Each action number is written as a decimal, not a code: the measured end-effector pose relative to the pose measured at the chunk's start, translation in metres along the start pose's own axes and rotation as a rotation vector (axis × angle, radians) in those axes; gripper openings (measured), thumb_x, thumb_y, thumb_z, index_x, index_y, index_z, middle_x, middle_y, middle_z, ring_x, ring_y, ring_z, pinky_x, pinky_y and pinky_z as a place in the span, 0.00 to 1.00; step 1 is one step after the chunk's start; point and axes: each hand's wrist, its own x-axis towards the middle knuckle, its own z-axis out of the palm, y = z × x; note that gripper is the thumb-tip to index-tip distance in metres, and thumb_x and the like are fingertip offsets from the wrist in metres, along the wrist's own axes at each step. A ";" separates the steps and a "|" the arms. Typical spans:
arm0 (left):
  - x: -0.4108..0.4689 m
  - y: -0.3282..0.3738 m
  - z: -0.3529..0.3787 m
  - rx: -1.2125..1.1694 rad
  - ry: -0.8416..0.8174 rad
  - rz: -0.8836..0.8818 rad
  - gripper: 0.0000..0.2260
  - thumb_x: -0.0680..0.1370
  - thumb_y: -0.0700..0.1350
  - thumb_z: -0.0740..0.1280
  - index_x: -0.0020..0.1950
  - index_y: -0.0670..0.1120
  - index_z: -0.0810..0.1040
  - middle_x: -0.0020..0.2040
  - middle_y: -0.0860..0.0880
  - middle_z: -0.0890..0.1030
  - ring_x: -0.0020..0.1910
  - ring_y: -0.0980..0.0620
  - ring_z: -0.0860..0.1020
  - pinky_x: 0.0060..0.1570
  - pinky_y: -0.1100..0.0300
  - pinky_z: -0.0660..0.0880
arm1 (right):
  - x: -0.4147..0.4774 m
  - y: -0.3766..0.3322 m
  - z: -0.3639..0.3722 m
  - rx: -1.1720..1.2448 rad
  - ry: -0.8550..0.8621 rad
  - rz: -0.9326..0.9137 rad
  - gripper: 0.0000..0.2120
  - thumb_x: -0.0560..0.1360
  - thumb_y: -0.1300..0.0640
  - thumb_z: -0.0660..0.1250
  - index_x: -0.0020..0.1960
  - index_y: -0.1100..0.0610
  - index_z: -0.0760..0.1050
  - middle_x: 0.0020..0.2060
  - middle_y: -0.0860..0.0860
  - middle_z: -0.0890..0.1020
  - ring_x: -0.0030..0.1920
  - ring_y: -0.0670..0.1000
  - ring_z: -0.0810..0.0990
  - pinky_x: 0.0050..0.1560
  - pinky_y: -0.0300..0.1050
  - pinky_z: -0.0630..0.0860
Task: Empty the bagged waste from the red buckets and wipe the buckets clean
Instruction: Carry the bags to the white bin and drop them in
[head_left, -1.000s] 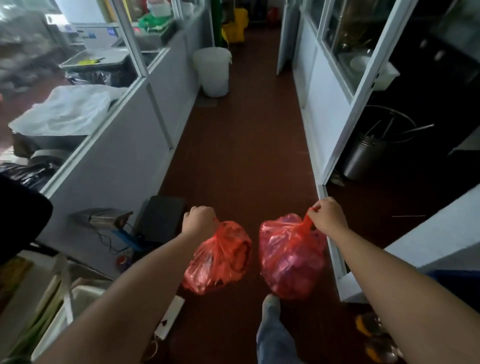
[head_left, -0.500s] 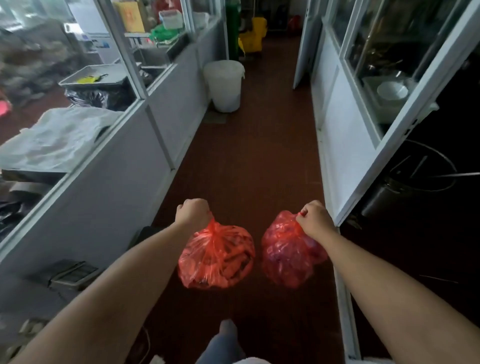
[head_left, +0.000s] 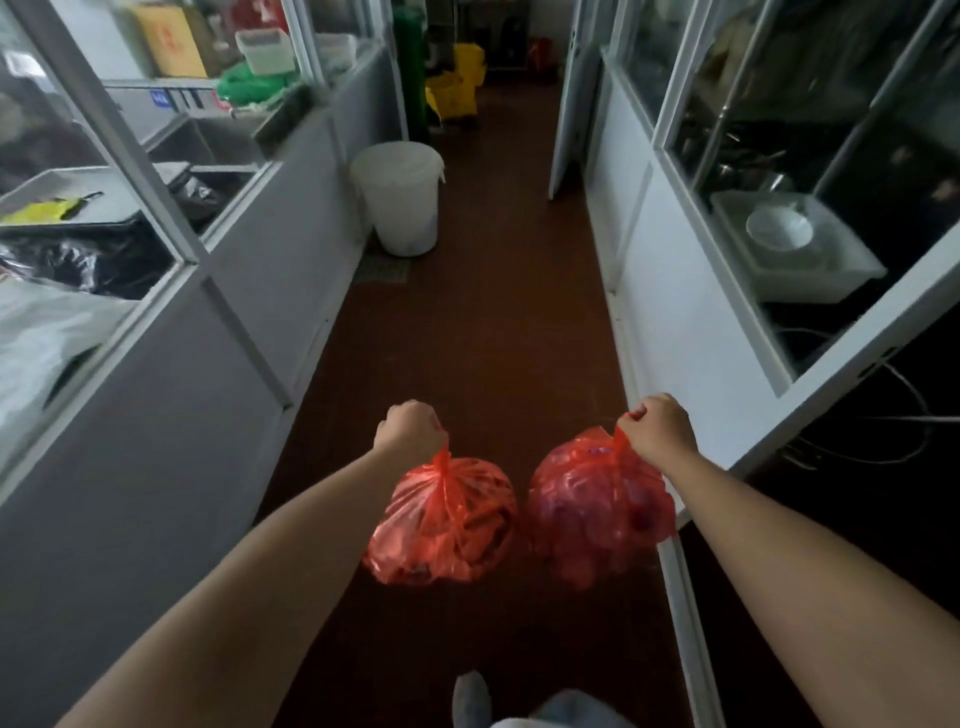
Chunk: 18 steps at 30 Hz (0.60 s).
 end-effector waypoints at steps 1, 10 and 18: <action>0.022 0.007 -0.009 -0.025 0.009 -0.017 0.07 0.71 0.48 0.70 0.47 0.50 0.84 0.50 0.49 0.83 0.56 0.44 0.79 0.57 0.49 0.78 | 0.023 -0.006 0.000 0.007 0.010 0.001 0.18 0.73 0.59 0.71 0.31 0.51 0.66 0.43 0.54 0.74 0.41 0.54 0.73 0.45 0.43 0.68; 0.230 0.069 -0.066 -0.001 0.076 -0.079 0.06 0.72 0.49 0.71 0.47 0.50 0.84 0.50 0.49 0.82 0.57 0.44 0.79 0.57 0.50 0.77 | 0.246 -0.038 0.020 0.054 0.007 0.027 0.14 0.73 0.59 0.69 0.31 0.54 0.70 0.43 0.54 0.74 0.42 0.57 0.74 0.43 0.44 0.66; 0.400 0.150 -0.124 -0.073 0.118 -0.212 0.05 0.70 0.47 0.71 0.44 0.50 0.84 0.44 0.50 0.82 0.52 0.44 0.80 0.56 0.50 0.78 | 0.460 -0.079 0.023 0.045 -0.087 -0.081 0.06 0.73 0.58 0.71 0.39 0.60 0.79 0.47 0.56 0.79 0.48 0.60 0.79 0.50 0.48 0.74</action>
